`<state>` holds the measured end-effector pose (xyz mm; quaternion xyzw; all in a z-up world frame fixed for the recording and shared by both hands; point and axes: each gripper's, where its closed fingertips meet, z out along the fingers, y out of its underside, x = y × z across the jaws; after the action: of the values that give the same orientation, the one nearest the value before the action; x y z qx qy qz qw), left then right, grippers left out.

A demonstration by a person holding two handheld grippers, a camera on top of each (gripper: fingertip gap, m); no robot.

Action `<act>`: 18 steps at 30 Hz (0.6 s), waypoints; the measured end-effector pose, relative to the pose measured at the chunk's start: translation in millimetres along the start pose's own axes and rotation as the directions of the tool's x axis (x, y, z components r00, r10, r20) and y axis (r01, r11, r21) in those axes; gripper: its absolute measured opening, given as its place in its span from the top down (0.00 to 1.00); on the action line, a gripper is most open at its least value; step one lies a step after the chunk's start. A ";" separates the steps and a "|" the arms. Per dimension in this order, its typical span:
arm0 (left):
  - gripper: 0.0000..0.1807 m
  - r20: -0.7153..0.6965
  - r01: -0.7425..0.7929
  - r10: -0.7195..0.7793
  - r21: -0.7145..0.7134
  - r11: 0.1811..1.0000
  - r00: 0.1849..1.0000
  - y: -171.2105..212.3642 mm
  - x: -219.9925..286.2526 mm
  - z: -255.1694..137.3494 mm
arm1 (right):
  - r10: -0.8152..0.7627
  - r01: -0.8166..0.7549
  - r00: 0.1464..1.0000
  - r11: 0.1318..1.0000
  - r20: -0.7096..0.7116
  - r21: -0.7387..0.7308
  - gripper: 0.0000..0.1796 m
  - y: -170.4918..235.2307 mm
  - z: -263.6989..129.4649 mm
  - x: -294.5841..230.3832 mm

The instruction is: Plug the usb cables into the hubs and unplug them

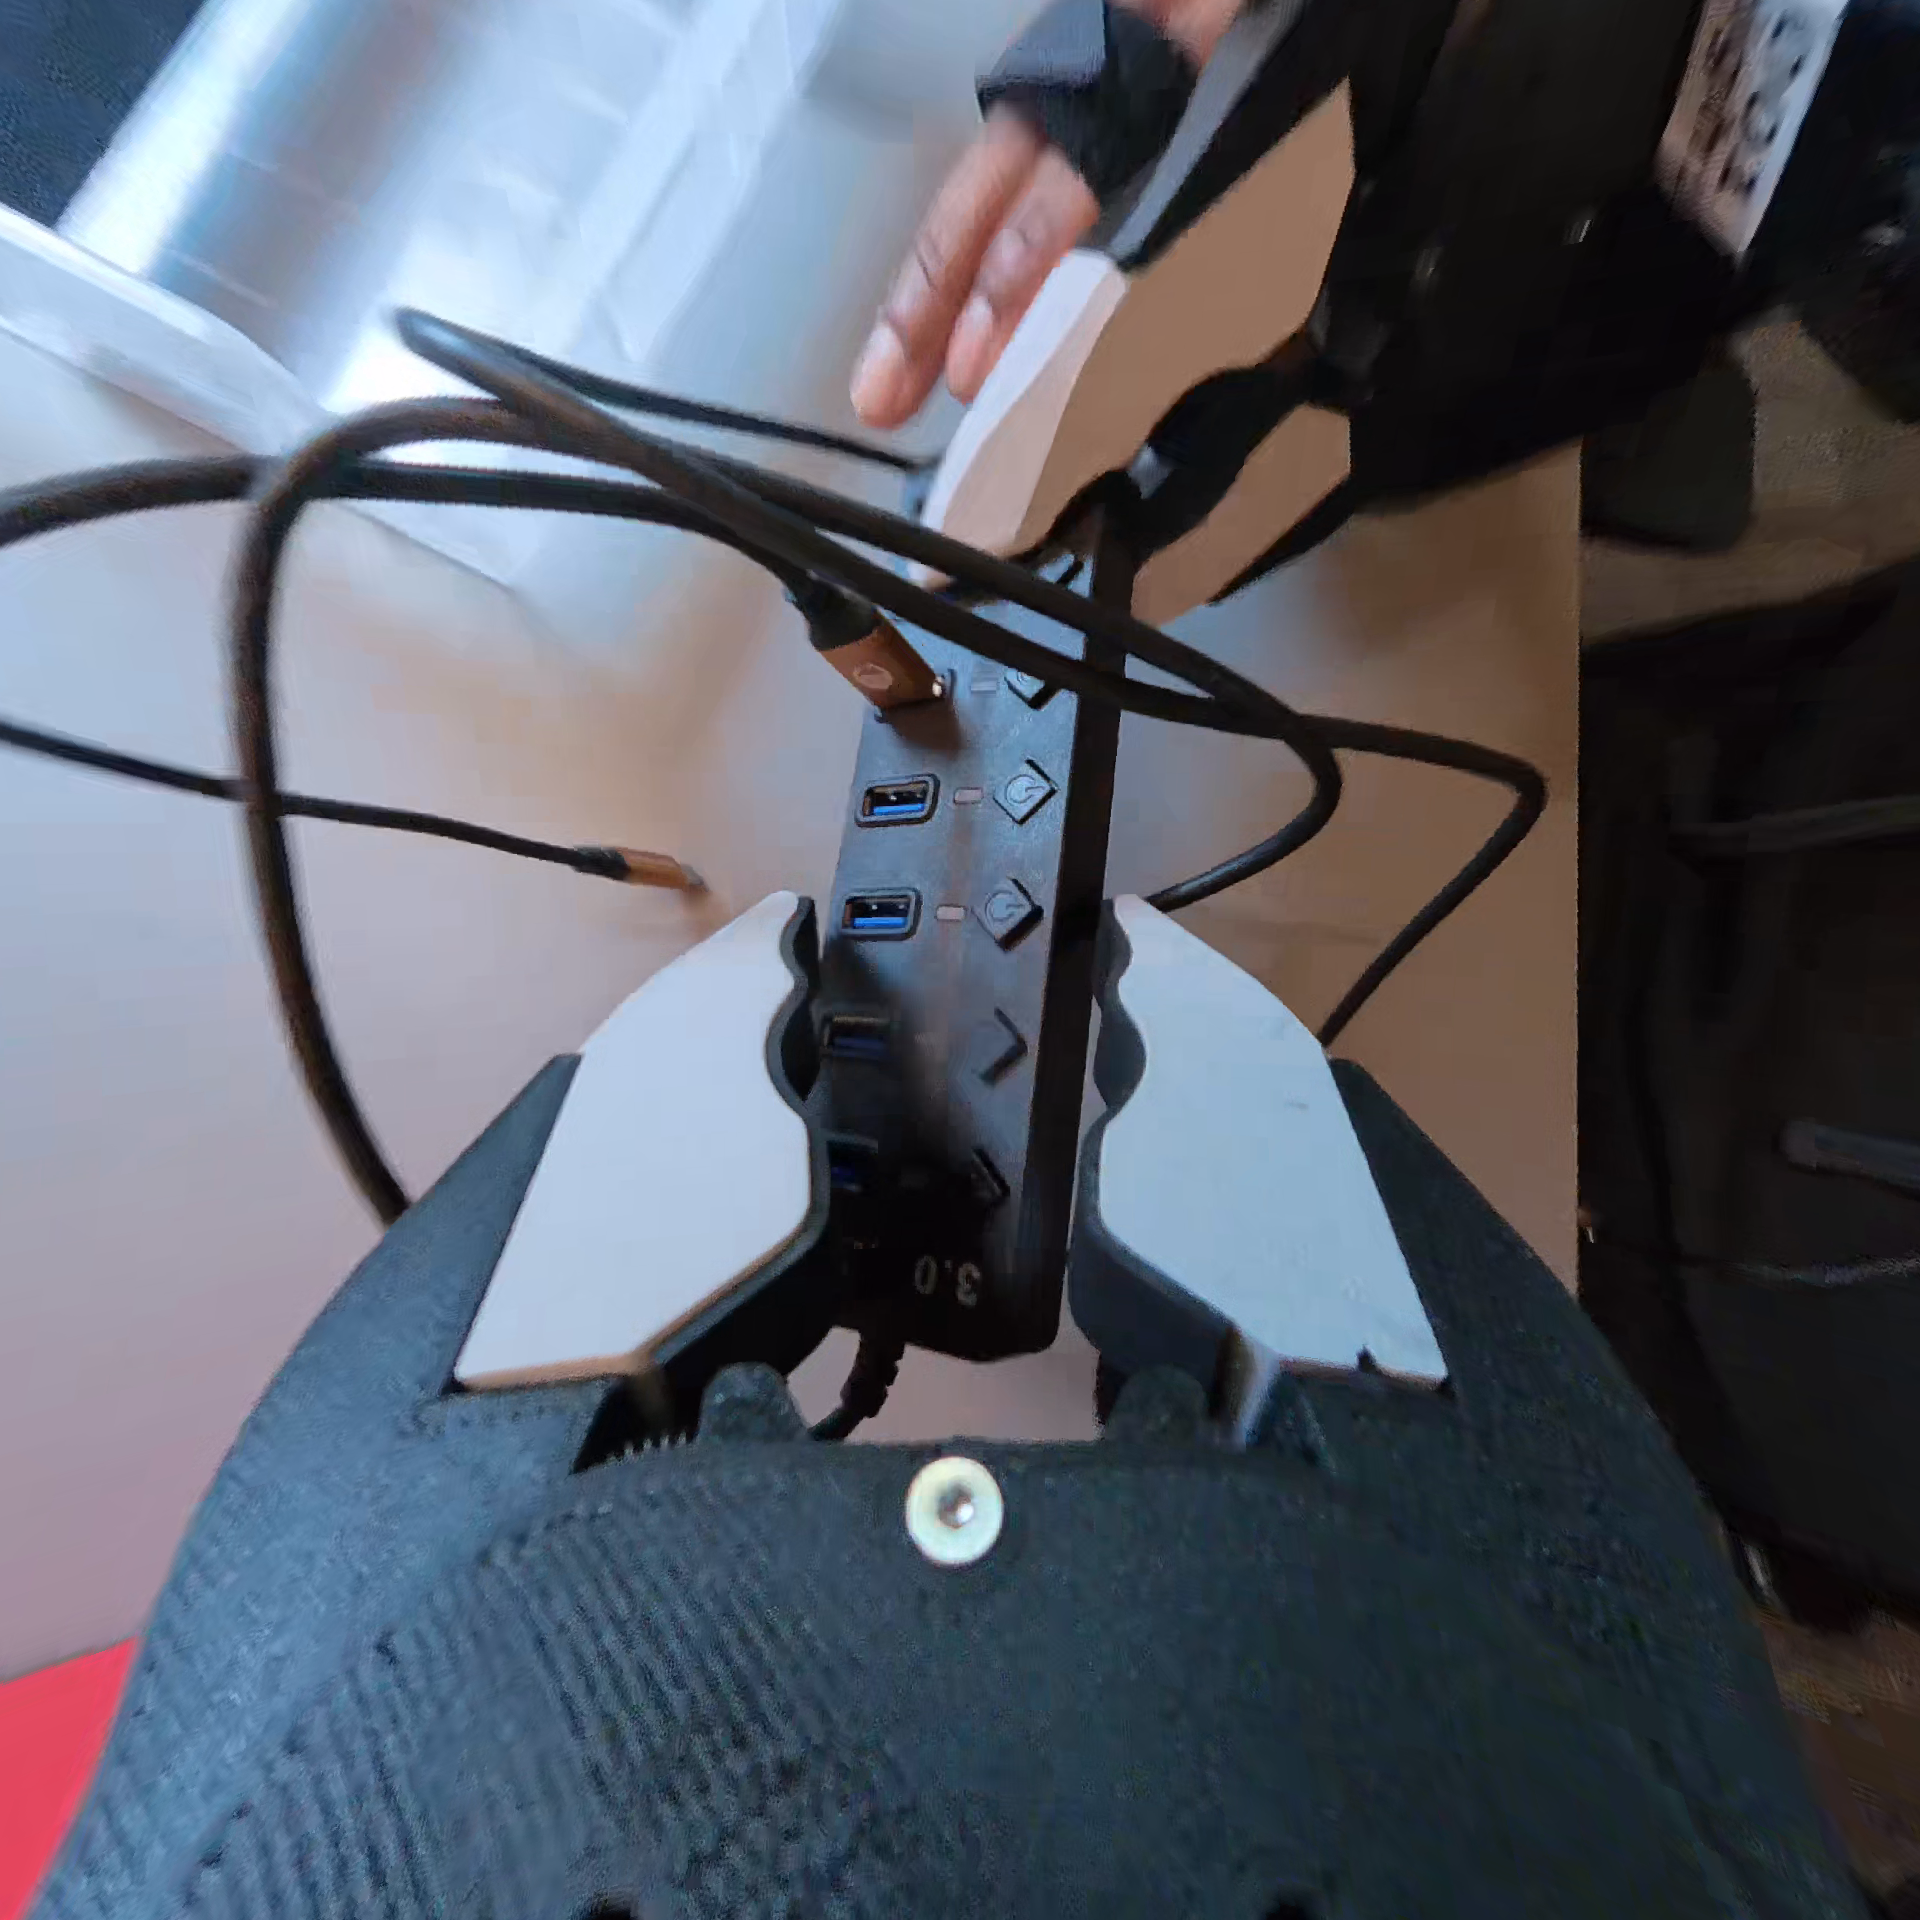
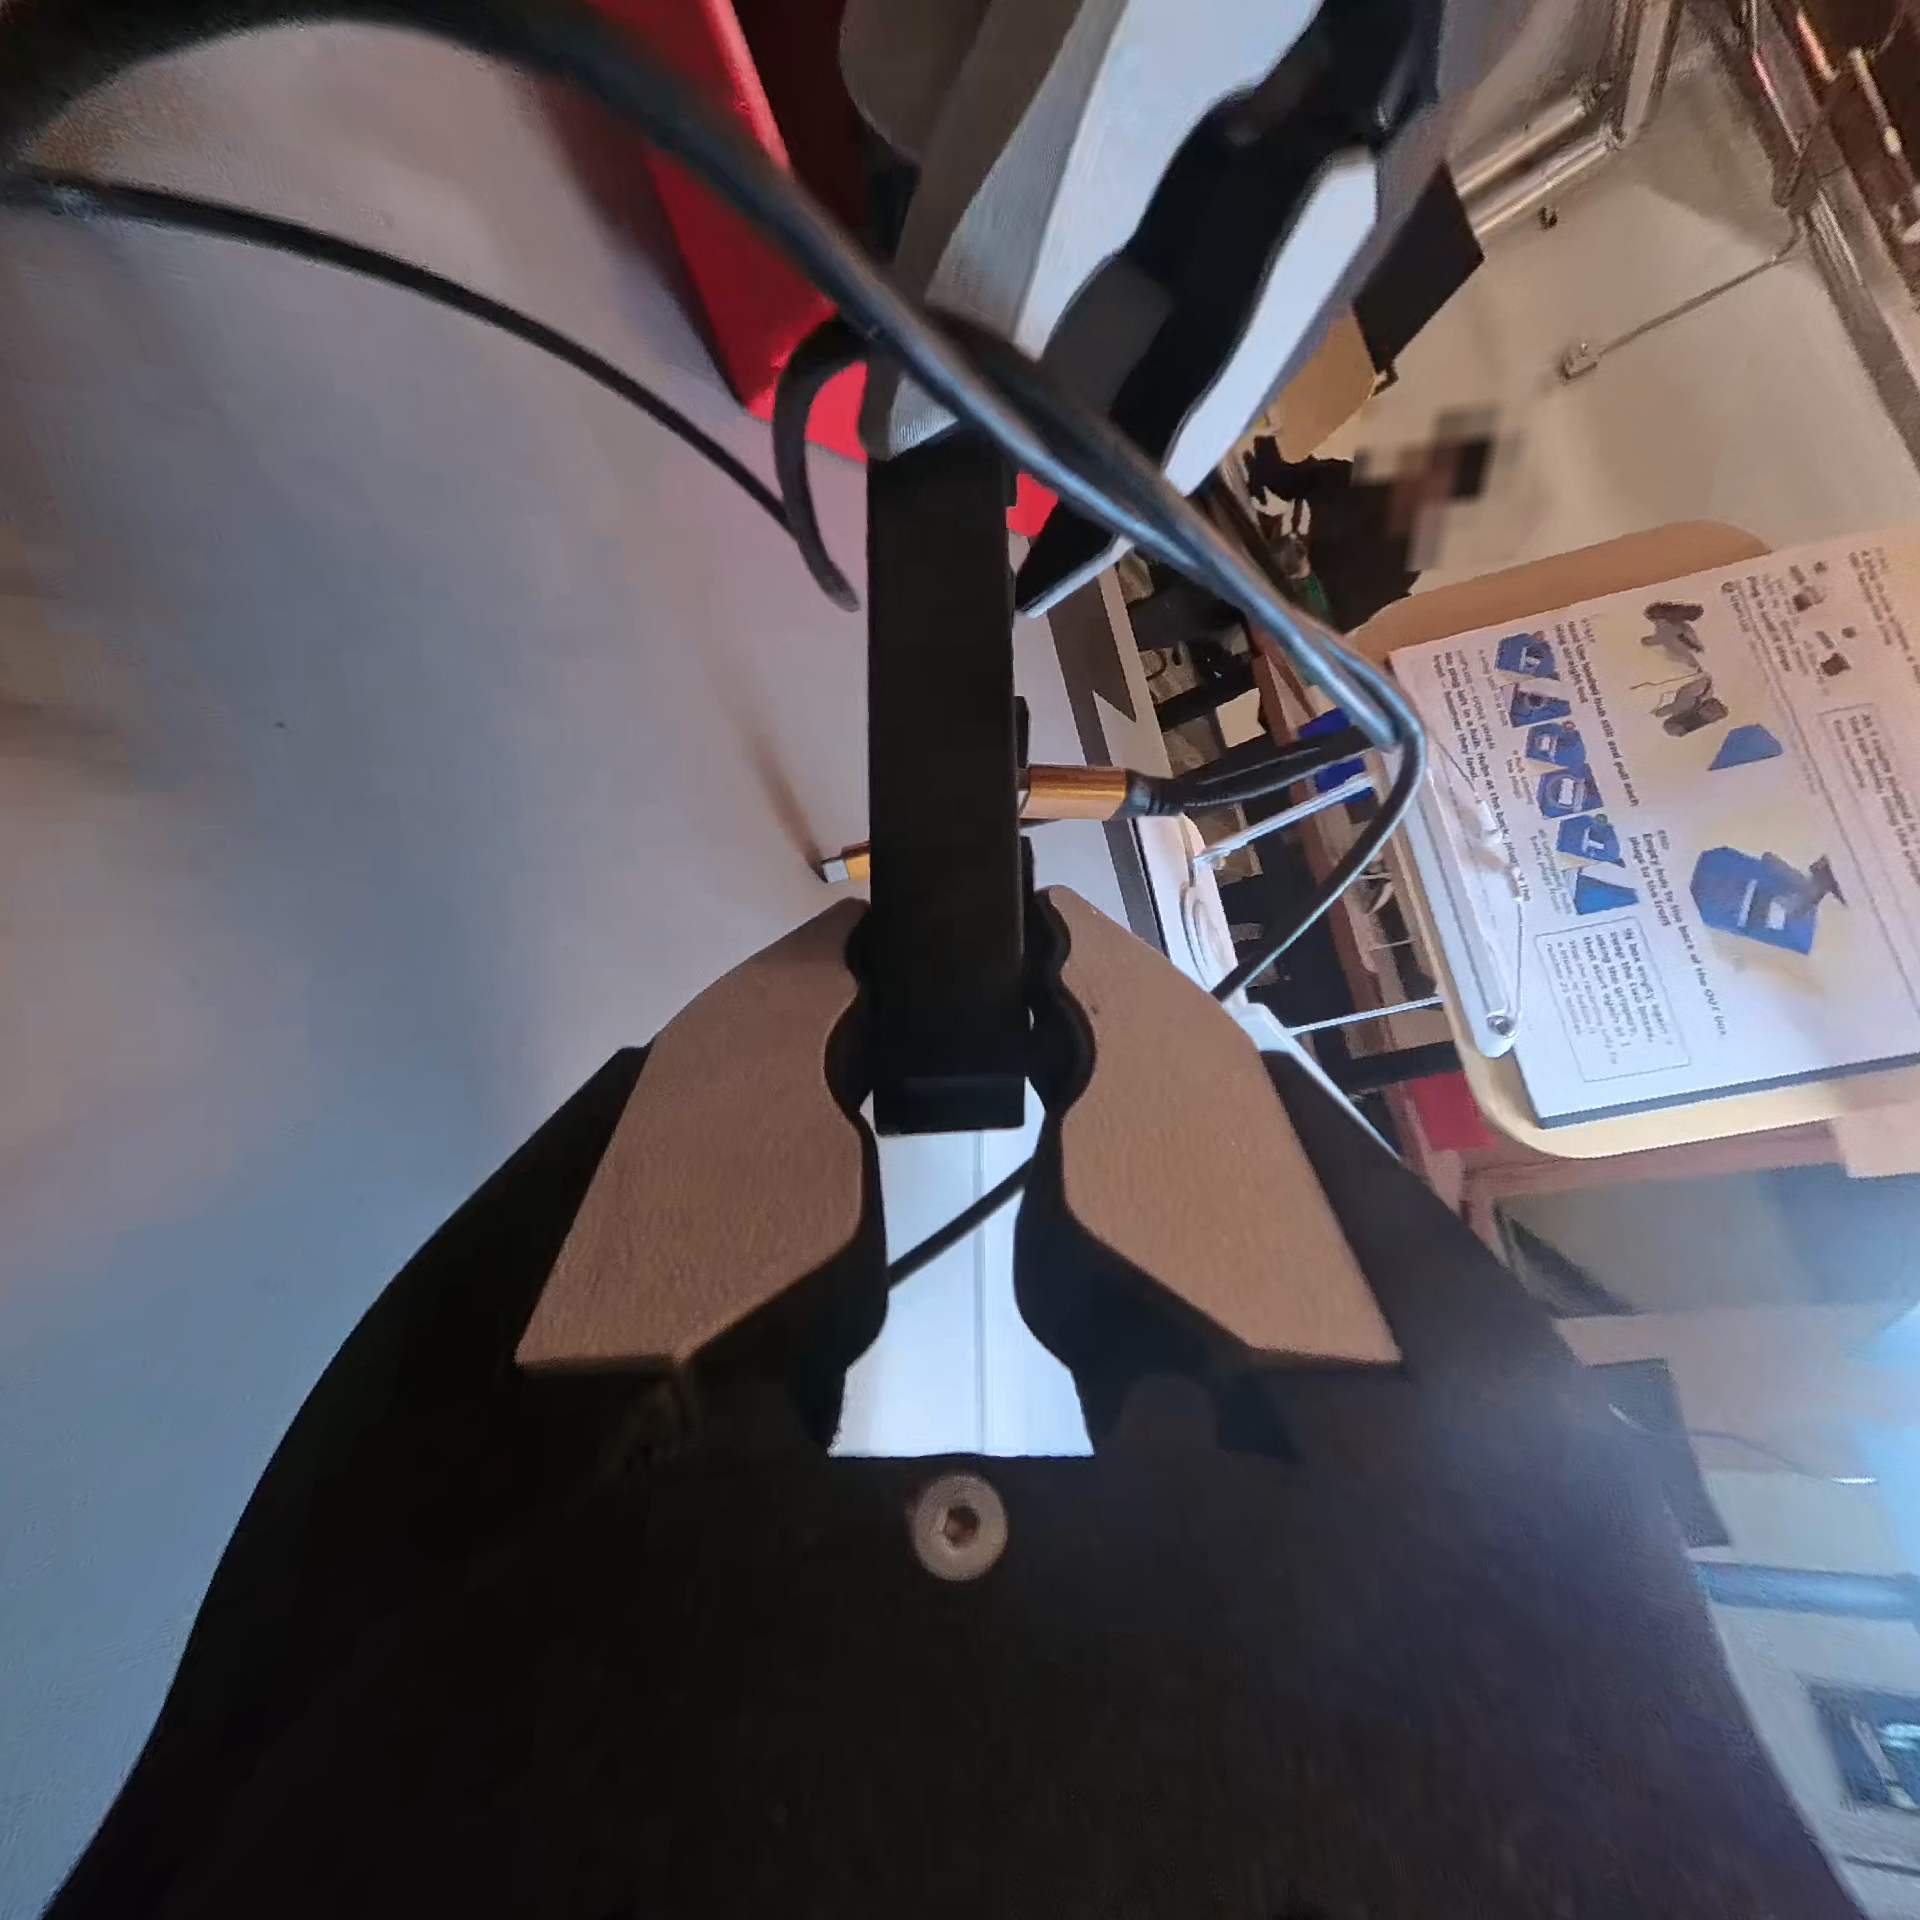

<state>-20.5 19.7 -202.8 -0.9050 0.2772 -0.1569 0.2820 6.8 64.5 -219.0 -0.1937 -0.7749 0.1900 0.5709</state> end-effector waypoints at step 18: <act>0.83 -0.075 0.342 -0.334 0.228 0.911 0.940 -29.9 3.1 -2.2 | -0.163 0.164 0.981 0.986 0.102 -0.006 0.86 -32.8 -0.3 -19.6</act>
<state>-6.6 37.5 -182.7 -0.8961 0.1003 -0.2508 0.3523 9.8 26.4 -218.0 -0.1235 -0.8175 0.1465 0.5431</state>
